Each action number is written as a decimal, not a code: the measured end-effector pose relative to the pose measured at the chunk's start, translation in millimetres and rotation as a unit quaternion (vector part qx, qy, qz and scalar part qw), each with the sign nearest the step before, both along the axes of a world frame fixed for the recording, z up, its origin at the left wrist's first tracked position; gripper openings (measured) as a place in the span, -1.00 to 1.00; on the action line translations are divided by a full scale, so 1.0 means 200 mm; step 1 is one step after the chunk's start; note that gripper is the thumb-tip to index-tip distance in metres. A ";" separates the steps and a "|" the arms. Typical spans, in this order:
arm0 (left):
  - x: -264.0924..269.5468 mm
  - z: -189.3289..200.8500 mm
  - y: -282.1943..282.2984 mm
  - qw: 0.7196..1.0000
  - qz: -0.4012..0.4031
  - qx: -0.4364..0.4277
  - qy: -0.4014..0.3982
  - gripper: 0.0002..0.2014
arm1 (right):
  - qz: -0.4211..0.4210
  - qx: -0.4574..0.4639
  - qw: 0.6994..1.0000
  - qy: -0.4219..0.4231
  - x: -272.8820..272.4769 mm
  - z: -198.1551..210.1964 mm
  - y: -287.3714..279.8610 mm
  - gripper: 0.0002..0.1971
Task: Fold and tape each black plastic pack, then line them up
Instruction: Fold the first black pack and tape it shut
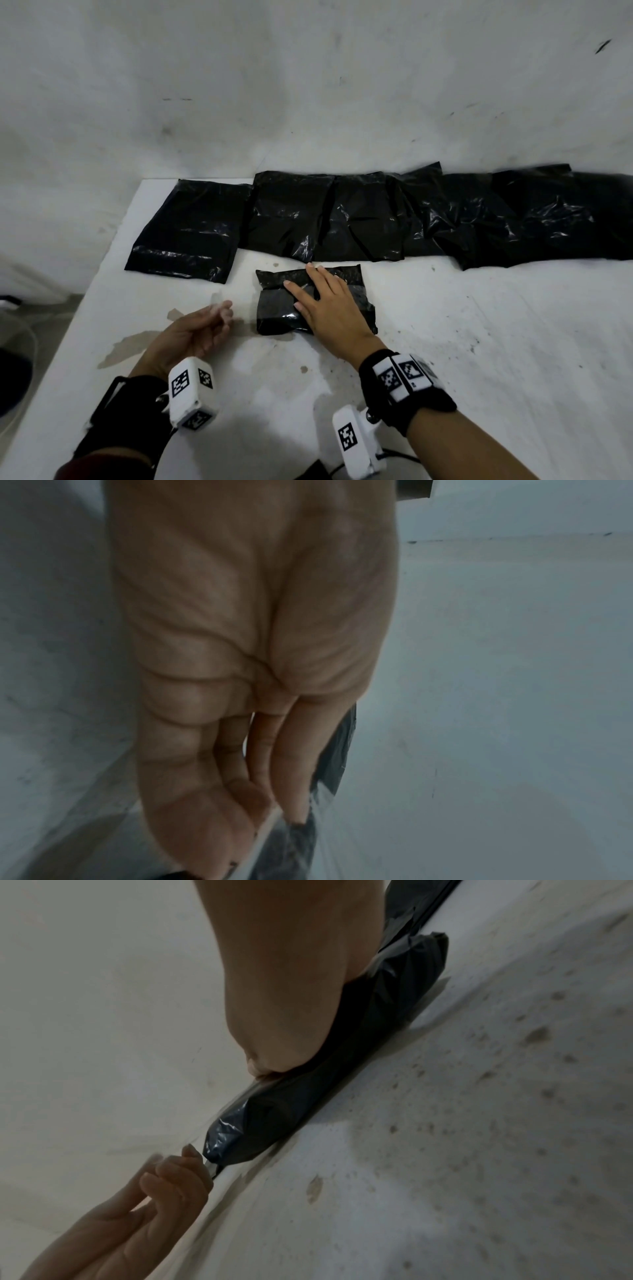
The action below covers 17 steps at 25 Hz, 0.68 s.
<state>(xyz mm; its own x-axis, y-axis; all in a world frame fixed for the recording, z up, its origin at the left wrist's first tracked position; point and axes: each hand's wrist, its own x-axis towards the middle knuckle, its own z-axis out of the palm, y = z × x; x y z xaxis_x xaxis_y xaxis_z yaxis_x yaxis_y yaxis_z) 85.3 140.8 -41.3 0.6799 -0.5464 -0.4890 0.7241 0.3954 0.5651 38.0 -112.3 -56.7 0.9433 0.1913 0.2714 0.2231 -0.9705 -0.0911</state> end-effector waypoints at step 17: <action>0.05 0.17 -0.02 0.856 0.018 0.493 -0.153 -0.80 | -0.004 -0.005 1.000 0.026 -0.01 0.02 -0.01 -0.52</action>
